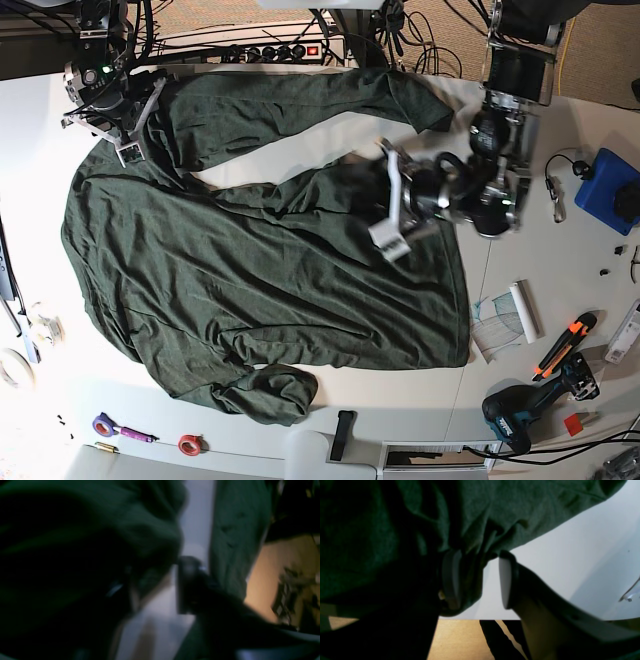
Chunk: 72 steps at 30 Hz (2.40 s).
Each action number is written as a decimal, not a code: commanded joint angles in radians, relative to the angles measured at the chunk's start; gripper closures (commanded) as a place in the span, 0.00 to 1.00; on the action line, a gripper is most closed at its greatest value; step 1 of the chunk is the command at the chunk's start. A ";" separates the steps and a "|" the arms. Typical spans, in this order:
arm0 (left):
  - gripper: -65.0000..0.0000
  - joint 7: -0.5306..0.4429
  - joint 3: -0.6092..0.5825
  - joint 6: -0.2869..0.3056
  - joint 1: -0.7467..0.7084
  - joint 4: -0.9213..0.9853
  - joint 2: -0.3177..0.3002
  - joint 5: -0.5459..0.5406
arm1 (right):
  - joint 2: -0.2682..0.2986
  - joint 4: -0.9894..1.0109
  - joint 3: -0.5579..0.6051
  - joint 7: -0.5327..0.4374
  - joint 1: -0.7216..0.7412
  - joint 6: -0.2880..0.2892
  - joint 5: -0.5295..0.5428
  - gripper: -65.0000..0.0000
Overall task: Layout the t-shirt on the table in an organized manner, then fold the t-shirt properly
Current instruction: 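Grasp the shirt side edge with the left gripper and lift it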
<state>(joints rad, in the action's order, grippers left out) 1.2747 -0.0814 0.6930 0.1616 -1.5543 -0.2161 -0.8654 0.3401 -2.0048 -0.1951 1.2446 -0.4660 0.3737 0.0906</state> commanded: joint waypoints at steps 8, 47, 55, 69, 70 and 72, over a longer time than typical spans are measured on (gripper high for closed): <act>1.00 -0.018 0.190 0.005 0.018 -0.017 -0.066 -0.116 | 0.009 -0.011 -0.003 -0.007 -0.002 0.003 0.006 0.62; 0.55 -0.499 -0.005 -0.099 -0.158 -0.016 -0.069 0.459 | 0.009 -0.011 -0.003 -0.045 0.001 0.004 0.006 0.62; 1.00 -0.497 -0.020 -0.114 -0.142 -0.016 -0.071 0.496 | 0.009 -0.011 -0.003 -0.045 0.001 0.004 0.006 0.62; 1.00 -0.179 -0.020 -0.083 -0.145 -0.256 -0.212 0.252 | 0.009 -0.011 -0.003 -0.044 0.001 0.004 0.006 0.62; 1.00 -0.158 -0.020 -0.082 -0.145 -0.271 -0.221 0.235 | 0.009 -0.011 -0.003 -0.044 0.001 0.004 0.006 0.62; 1.00 -0.111 -0.020 -0.083 -0.145 -0.293 -0.238 0.198 | 0.009 -0.011 -0.003 -0.044 0.001 0.004 0.006 0.62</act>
<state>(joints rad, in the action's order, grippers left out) 1.1793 -0.1062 0.6106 0.0029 -1.8294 -0.4446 -0.6552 0.3374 -2.0048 -0.1951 1.2106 -0.4656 0.3775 0.0982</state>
